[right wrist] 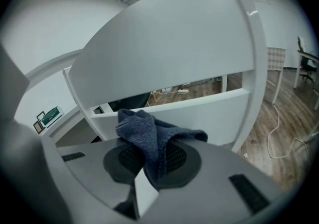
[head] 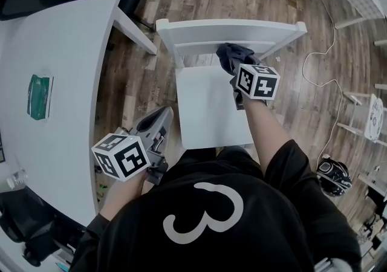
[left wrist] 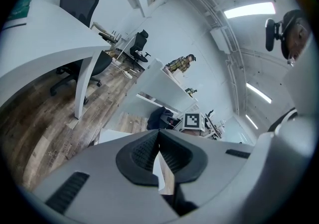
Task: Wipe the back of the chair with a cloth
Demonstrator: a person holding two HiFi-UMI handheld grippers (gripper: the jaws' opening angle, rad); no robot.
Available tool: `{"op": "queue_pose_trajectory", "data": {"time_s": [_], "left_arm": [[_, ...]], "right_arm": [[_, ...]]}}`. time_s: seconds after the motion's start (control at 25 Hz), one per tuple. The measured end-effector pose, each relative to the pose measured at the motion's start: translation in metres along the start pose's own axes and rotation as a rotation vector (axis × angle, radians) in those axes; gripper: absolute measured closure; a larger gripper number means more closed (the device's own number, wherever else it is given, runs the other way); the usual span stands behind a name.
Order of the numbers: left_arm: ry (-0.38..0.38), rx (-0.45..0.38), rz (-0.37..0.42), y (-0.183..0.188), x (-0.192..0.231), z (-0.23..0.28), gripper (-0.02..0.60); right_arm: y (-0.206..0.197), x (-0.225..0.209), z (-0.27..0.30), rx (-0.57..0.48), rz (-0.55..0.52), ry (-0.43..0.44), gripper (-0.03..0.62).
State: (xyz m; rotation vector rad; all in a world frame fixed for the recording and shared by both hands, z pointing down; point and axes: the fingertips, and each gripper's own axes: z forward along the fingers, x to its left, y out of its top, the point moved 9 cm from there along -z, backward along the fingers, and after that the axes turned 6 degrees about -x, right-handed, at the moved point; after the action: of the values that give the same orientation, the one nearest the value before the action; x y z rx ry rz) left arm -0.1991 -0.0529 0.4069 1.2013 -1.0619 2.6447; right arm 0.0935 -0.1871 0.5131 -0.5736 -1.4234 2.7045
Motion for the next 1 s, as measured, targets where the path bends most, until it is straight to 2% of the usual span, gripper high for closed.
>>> {"op": "queue_pose_trajectory", "data": {"time_s": [0.72, 1.0], "left_arm": [[-0.044, 0.083, 0.049, 0.0, -0.006, 0.024, 0.568], [-0.041, 0.102, 0.079, -0.003, -0.013, 0.028, 0.568]], "right_arm": [[0.011, -0.089, -0.041, -0.08, 0.079, -0.204, 0.542], [0.01, -0.103, -0.044, -0.093, 0.108, -0.203, 0.542]]}}
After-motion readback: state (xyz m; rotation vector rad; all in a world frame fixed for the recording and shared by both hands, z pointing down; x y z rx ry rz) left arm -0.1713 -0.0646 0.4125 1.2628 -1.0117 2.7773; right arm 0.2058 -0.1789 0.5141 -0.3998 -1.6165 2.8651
